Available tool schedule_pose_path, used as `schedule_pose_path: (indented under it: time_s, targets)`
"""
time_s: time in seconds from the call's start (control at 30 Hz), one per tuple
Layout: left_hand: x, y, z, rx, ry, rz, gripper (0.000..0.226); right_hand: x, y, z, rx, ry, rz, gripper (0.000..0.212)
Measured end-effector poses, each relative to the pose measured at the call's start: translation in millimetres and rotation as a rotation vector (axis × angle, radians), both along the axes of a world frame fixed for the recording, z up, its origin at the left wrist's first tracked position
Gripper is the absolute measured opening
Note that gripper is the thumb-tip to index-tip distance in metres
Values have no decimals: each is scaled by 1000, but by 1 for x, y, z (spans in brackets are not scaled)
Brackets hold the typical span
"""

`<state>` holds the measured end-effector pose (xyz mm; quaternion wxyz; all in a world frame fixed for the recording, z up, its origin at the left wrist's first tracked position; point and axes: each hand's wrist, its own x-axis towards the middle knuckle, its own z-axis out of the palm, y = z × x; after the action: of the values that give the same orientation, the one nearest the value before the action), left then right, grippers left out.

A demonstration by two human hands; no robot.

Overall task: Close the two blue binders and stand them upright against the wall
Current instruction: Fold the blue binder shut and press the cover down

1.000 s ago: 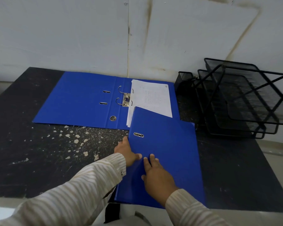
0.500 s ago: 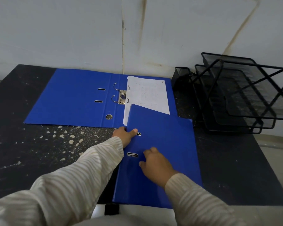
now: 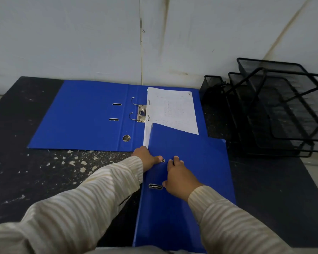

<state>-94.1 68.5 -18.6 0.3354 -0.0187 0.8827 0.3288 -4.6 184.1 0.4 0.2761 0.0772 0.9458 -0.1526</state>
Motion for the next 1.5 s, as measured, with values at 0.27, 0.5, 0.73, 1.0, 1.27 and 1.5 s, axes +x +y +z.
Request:
schedule_pose_path:
  time_s: [0.27,0.5,0.73,1.0,1.27,1.5]
  targets:
    - [0,-4,-9,88,20,60,60,-7,-4,2,48,-18,5,64]
    - [17,-15,-17,210,-27,177,60,15,1,-5,-104,4,-155,75]
    - [19,-12,-10,208,-118,237,52,29,-10,-15,-177,71,-284,68]
    - [19,-15,-3,581,-464,455,37,33,-13,-10,-181,107,-294,77]
    - [52,-25,5,882,-499,455,29,49,-16,8,-218,116,-253,82]
    - [69,-29,34,958,-333,543,40,68,-26,40,-200,229,-201,86]
